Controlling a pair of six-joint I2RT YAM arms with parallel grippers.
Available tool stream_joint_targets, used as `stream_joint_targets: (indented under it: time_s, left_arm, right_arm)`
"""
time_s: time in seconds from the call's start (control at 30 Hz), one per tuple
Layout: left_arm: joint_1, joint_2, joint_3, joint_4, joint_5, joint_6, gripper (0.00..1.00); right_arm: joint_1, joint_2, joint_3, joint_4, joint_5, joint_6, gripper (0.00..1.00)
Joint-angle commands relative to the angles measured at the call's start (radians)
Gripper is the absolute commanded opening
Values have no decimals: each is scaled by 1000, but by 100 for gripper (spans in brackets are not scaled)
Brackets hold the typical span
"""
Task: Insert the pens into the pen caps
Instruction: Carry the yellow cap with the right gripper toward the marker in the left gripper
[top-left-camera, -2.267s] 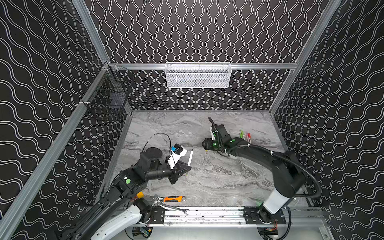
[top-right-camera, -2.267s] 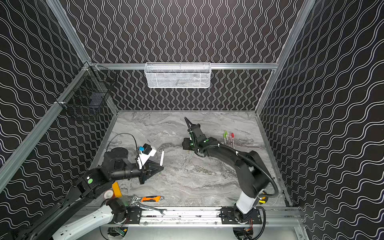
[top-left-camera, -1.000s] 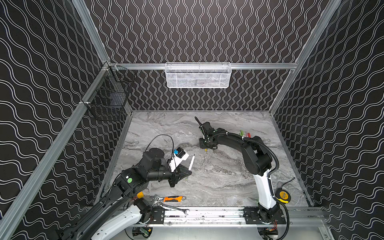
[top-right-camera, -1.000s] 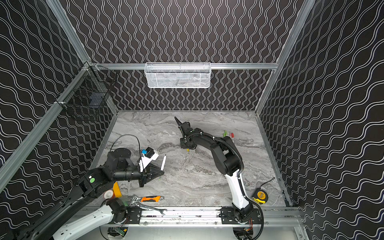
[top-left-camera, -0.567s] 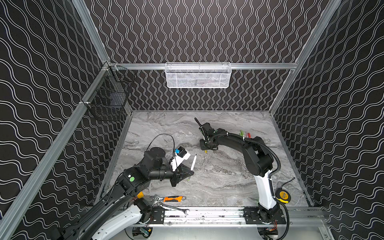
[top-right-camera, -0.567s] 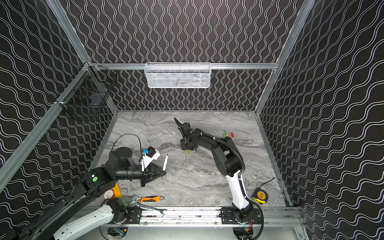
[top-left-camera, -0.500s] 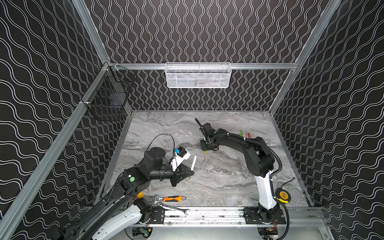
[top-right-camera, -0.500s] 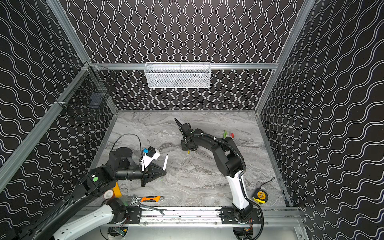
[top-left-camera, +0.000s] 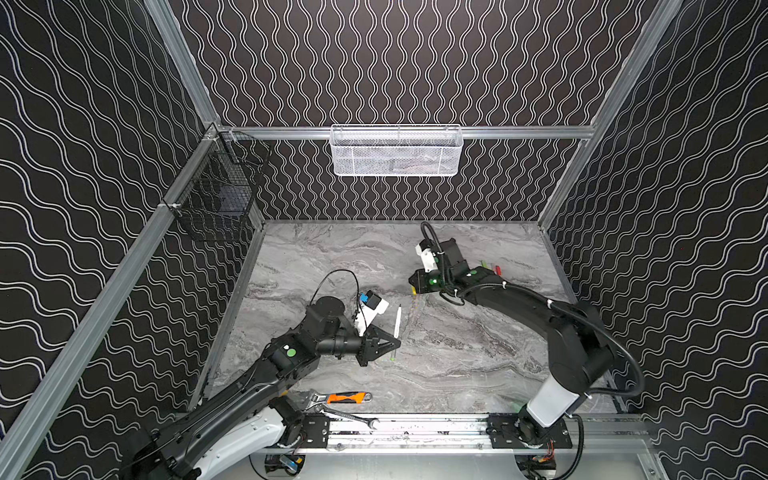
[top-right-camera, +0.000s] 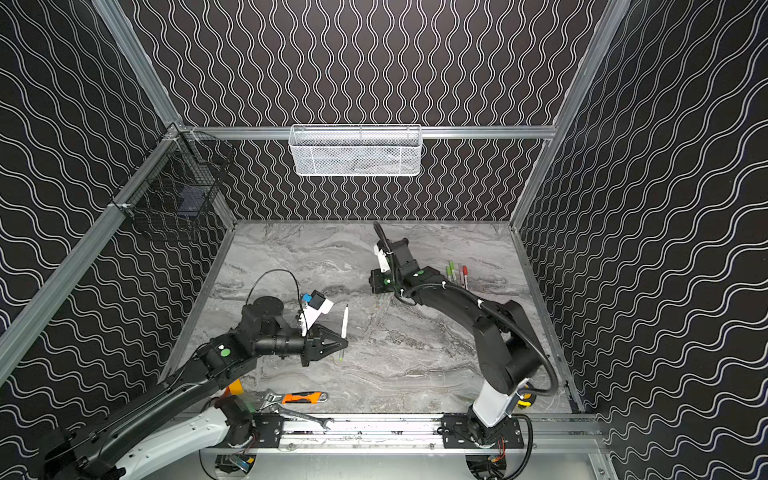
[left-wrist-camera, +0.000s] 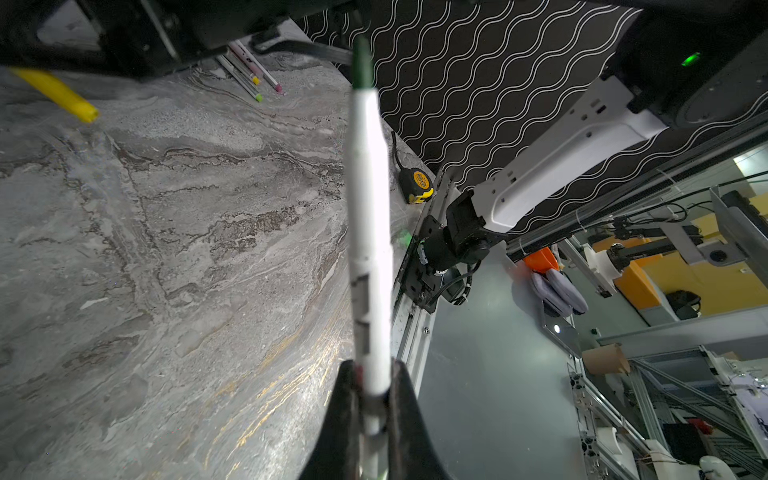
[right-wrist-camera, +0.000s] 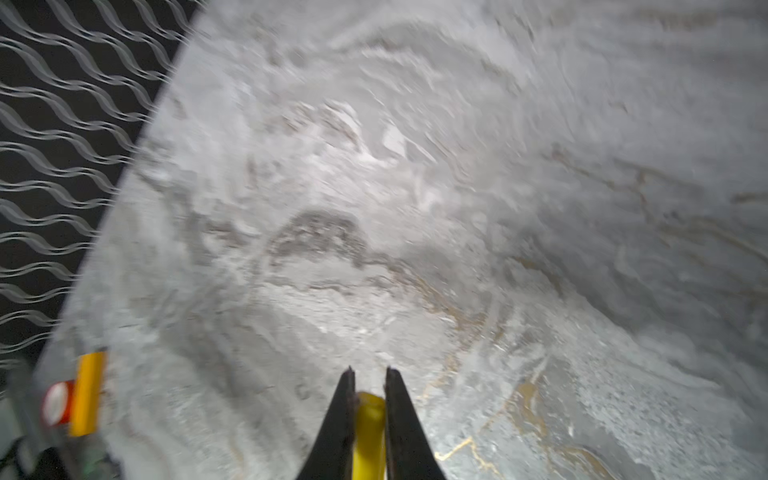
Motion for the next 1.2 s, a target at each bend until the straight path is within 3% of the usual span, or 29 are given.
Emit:
stream_joint_targets:
  time_s: [0.0,0.27,0.57,0.77,1.17]
  left_arm:
    - [-3,29,-38,172,18,-65,0]
    - [-3,122,-70,317,34,-45,0]
    - [-3,153,-102,464,81,-64,0]
    - [-3,146,-103,472,93,-59,0]
    - [-9,151,-105,479,101,-59,0]
  right_arm:
    - [-2,-78,-31,102,-106,-3,15]
    - [-4,-294,-156,225,-236,49,16]
    - [-4,-438,-288,394,-365,153,16]
    - [-4,-478,-361,583,-430,250,16]
    - [7,-479,-353,693,-494,313,16]
